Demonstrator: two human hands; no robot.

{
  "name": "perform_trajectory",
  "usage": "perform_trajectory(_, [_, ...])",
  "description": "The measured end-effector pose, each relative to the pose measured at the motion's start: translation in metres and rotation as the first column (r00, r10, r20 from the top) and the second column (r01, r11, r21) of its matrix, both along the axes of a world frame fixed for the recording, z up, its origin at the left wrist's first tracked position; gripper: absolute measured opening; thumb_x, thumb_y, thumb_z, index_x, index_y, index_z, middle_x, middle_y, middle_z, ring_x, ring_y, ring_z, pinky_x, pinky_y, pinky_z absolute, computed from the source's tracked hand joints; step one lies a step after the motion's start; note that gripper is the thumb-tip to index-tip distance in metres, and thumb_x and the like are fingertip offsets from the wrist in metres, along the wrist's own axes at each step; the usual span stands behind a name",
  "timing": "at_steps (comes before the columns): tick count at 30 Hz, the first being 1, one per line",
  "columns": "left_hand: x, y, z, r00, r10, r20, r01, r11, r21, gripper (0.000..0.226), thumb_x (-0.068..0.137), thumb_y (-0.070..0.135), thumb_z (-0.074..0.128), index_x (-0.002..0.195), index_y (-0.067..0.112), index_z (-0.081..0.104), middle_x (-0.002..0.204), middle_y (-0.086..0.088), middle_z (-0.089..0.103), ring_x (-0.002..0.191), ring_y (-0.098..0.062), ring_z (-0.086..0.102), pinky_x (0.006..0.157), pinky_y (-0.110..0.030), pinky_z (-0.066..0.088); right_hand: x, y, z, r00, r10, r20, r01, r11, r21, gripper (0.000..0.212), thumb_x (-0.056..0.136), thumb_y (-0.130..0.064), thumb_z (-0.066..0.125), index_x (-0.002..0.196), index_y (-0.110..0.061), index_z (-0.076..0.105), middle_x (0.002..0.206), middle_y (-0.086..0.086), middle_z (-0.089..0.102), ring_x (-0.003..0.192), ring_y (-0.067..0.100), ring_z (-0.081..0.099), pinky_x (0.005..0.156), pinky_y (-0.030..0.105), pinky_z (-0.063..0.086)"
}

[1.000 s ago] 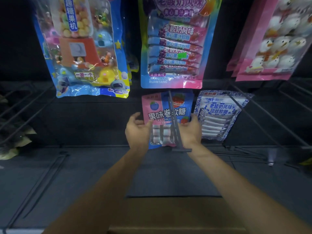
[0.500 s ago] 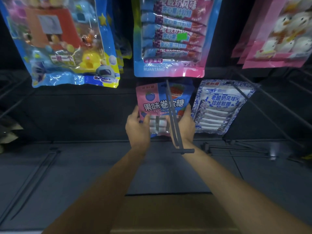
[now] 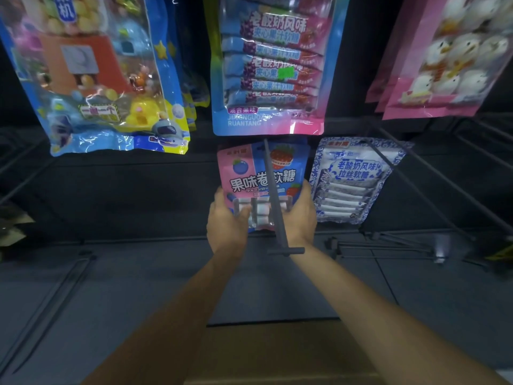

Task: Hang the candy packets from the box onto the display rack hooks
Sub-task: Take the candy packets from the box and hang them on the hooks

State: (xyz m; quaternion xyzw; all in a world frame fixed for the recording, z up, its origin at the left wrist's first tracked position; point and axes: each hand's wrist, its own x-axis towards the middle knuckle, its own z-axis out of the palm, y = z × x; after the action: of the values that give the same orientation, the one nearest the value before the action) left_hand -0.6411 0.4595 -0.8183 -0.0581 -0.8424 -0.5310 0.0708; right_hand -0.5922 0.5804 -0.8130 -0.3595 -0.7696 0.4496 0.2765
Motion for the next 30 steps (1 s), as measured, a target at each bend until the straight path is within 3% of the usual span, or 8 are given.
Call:
perform_trajectory(4, [0.008,-0.003,0.004,0.998,-0.005,0.070,0.015,0.991,-0.136,0.066,0.086,0.058,0.043,0.139,0.020,0.051,0.125,-0.011,0.064,0.110,-0.038,0.063,0.083,-0.043,0.046,0.005,0.003,-0.003,1.000,-0.009,0.012,0.009,1.000,-0.014,0.085,0.088,-0.011,0.079,0.159,-0.028,0.035,0.135,0.005,0.067,0.118,0.027,0.067,0.097,0.037,0.054])
perform_trajectory(9, [0.011,-0.002,0.011,0.983,-0.017,0.182,0.054,0.978,-0.203,0.051,0.100,0.044,0.056,0.141,0.014,0.048,0.131,-0.016,0.061,0.117,-0.041,0.061,0.082,-0.041,0.041,0.010,0.004,0.002,0.994,0.002,0.106,-0.002,1.000,-0.003,0.078,0.084,-0.023,0.086,0.150,-0.028,0.044,0.126,0.003,0.073,0.111,0.031,0.071,0.092,0.044,0.059])
perform_trajectory(15, [0.019,-0.015,0.017,0.943,-0.010,0.332,0.125,0.937,-0.327,0.072,0.100,0.046,0.059,0.153,0.009,0.027,0.143,-0.022,0.048,0.129,-0.044,0.054,0.096,-0.052,0.046,0.038,0.001,0.013,0.972,0.061,0.226,-0.053,0.998,-0.042,0.092,0.088,-0.019,0.083,0.161,-0.026,0.029,0.130,0.007,0.067,0.117,0.032,0.068,0.096,0.043,0.057])
perform_trajectory(18, [0.033,-0.030,0.018,0.929,-0.049,0.367,0.204,0.895,-0.396,0.083,0.090,0.050,0.073,0.150,0.012,0.030,0.140,-0.020,0.047,0.129,-0.043,0.053,0.103,-0.052,0.048,0.061,-0.003,0.019,0.954,0.093,0.284,-0.107,0.994,0.034,0.082,0.093,-0.019,0.077,0.159,-0.026,0.029,0.134,0.012,0.062,0.119,0.035,0.064,0.092,0.046,0.057])
perform_trajectory(22, [0.067,-0.050,0.034,0.946,-0.122,0.301,0.271,0.808,-0.523,0.071,0.090,0.054,0.068,0.146,0.021,0.040,0.133,-0.011,0.050,0.125,-0.037,0.055,0.104,-0.050,0.048,0.100,-0.012,0.036,0.898,0.183,0.399,-0.273,0.944,0.183,0.078,0.089,-0.031,0.082,0.153,-0.026,0.036,0.140,0.009,0.052,0.128,0.032,0.057,0.095,0.044,0.054])
perform_trajectory(24, [0.088,-0.060,0.045,0.961,-0.178,0.213,0.275,0.715,-0.642,0.072,0.091,0.057,0.064,0.150,0.024,0.039,0.134,-0.008,0.050,0.127,-0.033,0.054,0.104,-0.047,0.048,0.120,-0.018,0.045,0.852,0.204,0.482,-0.377,0.878,0.295,0.084,0.090,-0.043,0.079,0.158,-0.028,0.032,0.147,0.011,0.046,0.137,0.032,0.049,0.105,0.043,0.050])
perform_trajectory(27, [0.123,-0.079,0.058,0.951,-0.294,0.098,0.256,0.567,-0.783,0.085,0.092,0.064,0.060,0.160,0.026,0.027,0.144,-0.004,0.045,0.137,-0.027,0.047,0.108,-0.045,0.044,0.149,-0.031,0.058,0.765,0.220,0.605,-0.503,0.791,0.349,0.097,0.091,-0.058,0.070,0.166,-0.029,0.016,0.168,0.018,0.021,0.158,0.036,0.018,0.127,0.049,0.025])
perform_trajectory(30, [0.154,-0.101,0.064,0.928,-0.368,0.052,0.240,0.485,-0.841,0.097,0.090,0.071,0.056,0.165,0.025,0.016,0.157,-0.004,0.037,0.146,-0.026,0.037,0.117,-0.053,0.036,0.180,-0.044,0.071,0.696,0.238,0.678,-0.586,0.733,0.344,0.101,0.092,-0.065,0.063,0.168,-0.031,0.006,0.175,0.016,-0.003,0.162,0.037,-0.007,0.132,0.052,0.005])
